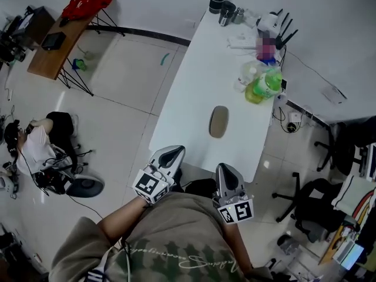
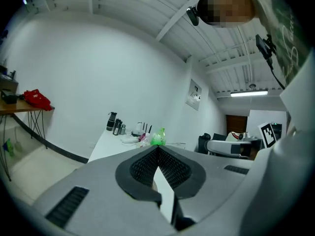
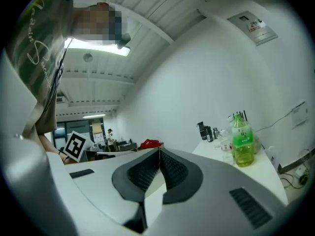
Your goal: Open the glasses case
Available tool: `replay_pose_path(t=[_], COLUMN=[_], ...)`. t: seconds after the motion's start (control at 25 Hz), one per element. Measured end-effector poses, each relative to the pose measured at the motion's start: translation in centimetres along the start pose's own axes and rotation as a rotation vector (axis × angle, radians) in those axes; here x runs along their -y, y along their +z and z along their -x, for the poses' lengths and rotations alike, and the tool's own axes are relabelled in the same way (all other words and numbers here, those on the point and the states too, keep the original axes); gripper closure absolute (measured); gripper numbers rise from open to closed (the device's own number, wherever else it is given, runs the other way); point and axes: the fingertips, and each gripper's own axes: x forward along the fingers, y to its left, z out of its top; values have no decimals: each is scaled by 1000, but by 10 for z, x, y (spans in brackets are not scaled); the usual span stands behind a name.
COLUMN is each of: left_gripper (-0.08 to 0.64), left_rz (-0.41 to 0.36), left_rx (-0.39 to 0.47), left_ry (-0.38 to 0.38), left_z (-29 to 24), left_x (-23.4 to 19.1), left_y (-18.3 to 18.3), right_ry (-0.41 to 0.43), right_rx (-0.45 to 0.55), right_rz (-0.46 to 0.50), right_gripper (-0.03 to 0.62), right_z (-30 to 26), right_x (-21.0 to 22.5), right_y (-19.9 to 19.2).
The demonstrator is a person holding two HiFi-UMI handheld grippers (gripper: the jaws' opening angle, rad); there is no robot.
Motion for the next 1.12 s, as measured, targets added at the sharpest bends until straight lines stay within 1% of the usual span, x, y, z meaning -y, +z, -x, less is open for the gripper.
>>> replay_pose_path(t=[0.08, 0.16, 0.24, 0.32, 0.44, 0.52, 0.6, 0.8, 0.88, 1.0, 1.08, 1.12], left_gripper=[554, 554, 554, 554, 554, 554, 554, 554, 554, 554, 554, 554], left_rz=[22, 47, 77, 81, 77, 72, 59, 34, 21, 42, 66, 67], left_rx=[1, 6, 21, 34, 52, 53, 49, 18, 24, 31, 19, 11], left_ry=[9, 12, -5, -7, 58, 86, 89, 62, 48, 49, 45, 34], left_z=[-8, -16, -26, -35, -46, -49, -53, -61, -63, -66, -66, -66], left_x=[0, 4, 10, 15, 12, 11, 8, 0, -6, -15, -17, -16], left_y=[4, 7, 10, 11, 11, 12, 12, 17, 20, 24, 24, 23], right_ry=[8, 35, 62, 81, 93, 93, 71, -58, -88, -128, -156, -162], right_rx=[-18, -35, -44, -67, -97, -118, -138, -144, -160, -217, -262, -284], right_rz=[-13, -27, -36, -42, -50, -40, -37, -95, -106, -108, -131, -144], right_gripper=[583, 583, 583, 583, 583, 583, 583, 583, 581, 580, 512, 488], right_z=[-5, -8, -14, -19, -24, -27, -34, -44, -49, -62, -71, -76], right_x=[4, 10, 21, 36, 56, 67, 83, 118, 126, 139, 149, 153], right_y=[-5, -7, -5, -5, -5, -10, -16, -30, -37, -54, -70, -79])
